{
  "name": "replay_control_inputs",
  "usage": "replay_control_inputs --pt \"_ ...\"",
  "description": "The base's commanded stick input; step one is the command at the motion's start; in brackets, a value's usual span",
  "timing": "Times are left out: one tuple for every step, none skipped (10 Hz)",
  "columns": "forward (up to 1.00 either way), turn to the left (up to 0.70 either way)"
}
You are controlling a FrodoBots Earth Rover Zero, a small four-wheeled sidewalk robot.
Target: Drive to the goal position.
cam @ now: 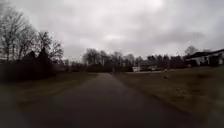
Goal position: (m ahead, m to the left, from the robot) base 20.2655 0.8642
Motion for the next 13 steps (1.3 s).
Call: replay_control_inputs --pt "1.0 0.0" --pt "1.0 0.0" --pt "1.0 0.0" --pt "1.0 0.0" --pt "1.0 0.0" --pt "1.0 0.0" --pt "1.0 0.0" --pt "1.0 0.21" --pt "1.0 0.4" --pt "1.0 0.4" --pt "1.0 0.4" --pt "1.0 0.4" --pt "1.0 0.37"
